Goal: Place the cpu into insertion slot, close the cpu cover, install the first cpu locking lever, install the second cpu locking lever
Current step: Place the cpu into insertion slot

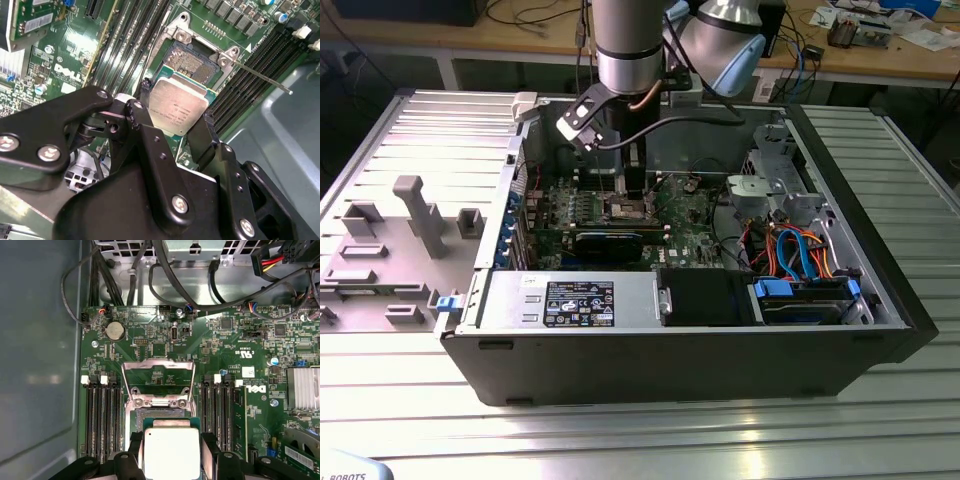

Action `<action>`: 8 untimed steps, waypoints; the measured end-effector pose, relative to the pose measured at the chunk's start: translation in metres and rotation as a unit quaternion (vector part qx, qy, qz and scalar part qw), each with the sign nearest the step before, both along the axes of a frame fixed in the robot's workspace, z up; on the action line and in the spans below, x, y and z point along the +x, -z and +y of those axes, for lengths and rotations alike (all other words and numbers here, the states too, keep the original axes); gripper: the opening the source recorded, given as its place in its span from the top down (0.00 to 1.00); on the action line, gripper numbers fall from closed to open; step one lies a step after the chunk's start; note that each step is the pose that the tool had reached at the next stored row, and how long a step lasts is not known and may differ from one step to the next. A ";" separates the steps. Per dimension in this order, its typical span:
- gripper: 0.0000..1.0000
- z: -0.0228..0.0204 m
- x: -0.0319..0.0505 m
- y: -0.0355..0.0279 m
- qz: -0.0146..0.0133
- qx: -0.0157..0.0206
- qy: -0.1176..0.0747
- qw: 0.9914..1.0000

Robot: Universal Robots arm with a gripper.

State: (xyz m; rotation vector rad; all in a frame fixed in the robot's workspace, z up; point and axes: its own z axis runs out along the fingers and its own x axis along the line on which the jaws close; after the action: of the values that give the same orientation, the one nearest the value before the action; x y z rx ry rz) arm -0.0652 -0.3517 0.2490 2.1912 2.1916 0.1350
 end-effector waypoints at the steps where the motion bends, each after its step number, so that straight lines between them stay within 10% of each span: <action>1: 0.45 -0.0001 -0.0001 0.0002 0.000 0.000 0.000 1.000; 8: 0.45 0.0000 0.0000 0.0004 0.000 0.000 0.000 1.000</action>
State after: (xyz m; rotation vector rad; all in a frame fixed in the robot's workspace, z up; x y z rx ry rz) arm -0.0652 -0.3517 0.2486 2.1912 2.1915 0.1347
